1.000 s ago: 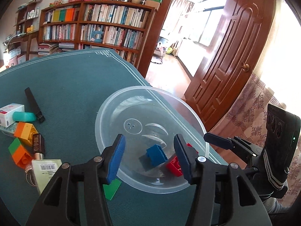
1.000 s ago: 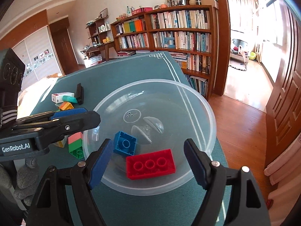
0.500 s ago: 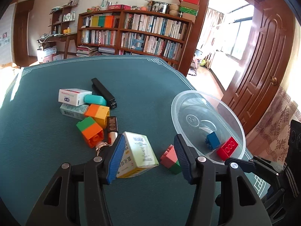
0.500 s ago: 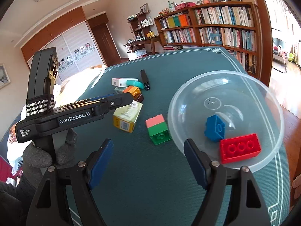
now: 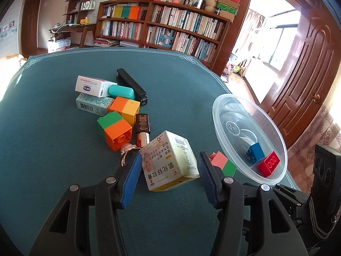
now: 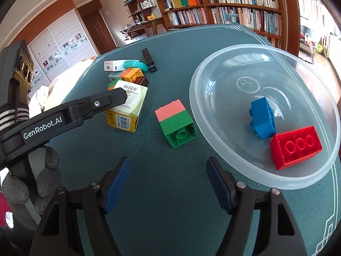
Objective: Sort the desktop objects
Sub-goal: 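Grasp the yellow medicine box with the left gripper while the right gripper approaches the pink-green block, then grasp the pink-green lego block with the right gripper while the left gripper holds the box, then carry the box and block over the clear bowl and release both inside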
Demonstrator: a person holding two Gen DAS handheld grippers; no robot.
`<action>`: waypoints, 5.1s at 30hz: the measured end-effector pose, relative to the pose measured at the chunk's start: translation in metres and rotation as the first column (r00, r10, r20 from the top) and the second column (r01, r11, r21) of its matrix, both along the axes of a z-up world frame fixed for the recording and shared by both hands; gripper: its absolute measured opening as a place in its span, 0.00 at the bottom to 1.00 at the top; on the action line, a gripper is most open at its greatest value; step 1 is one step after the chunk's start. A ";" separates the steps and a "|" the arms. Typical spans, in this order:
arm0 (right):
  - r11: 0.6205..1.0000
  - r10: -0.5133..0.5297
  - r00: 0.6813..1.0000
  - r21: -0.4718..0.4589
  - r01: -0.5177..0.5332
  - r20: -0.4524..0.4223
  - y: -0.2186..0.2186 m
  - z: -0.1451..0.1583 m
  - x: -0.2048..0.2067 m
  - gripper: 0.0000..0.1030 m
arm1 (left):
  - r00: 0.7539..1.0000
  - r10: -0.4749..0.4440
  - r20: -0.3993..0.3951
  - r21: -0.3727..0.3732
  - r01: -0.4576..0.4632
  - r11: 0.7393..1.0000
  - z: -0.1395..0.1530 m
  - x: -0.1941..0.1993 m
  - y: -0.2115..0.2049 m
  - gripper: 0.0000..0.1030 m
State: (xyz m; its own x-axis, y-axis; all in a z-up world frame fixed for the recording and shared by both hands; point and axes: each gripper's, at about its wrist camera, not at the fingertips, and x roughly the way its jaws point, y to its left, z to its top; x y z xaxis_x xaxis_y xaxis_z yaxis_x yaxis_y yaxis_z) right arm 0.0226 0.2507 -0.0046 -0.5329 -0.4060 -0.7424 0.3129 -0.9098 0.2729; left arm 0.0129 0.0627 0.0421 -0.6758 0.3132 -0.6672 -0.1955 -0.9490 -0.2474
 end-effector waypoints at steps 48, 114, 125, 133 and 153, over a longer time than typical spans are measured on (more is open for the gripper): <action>0.970 0.228 0.973 -0.080 -0.230 -0.024 -0.058 0.002 -0.007 0.76 | 0.989 0.144 -0.022 -0.045 -0.145 0.988 -0.018 0.058 -0.092 0.46; 0.942 -0.324 0.925 0.022 0.334 -0.199 0.113 0.041 -0.042 0.36 | 0.991 -0.088 -0.098 -0.071 0.081 0.994 0.027 0.019 0.033 0.50; 0.925 -0.369 0.916 0.034 0.379 -0.155 0.140 0.027 -0.044 0.36 | 0.959 -0.254 -0.128 -0.117 0.240 0.964 0.034 -0.010 0.103 0.50; 0.912 -0.403 0.904 0.023 0.410 -0.145 0.153 0.025 -0.044 0.36 | 0.957 -0.272 -0.097 -0.090 0.264 0.960 0.026 -0.026 0.124 0.50; 0.901 -0.424 0.887 0.013 0.433 -0.185 0.142 0.034 -0.036 0.74 | 0.978 -0.190 -0.079 -0.008 0.190 0.982 0.023 -0.023 0.093 0.60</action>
State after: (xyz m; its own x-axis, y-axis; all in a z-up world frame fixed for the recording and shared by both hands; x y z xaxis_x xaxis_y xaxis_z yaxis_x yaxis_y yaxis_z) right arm -0.0131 0.3923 0.0299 -0.7678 -0.0716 -0.6367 -0.0731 -0.9774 0.1981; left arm -0.0098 0.1555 0.0656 -0.6547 0.4408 -0.6140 -0.3917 -0.8926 -0.2231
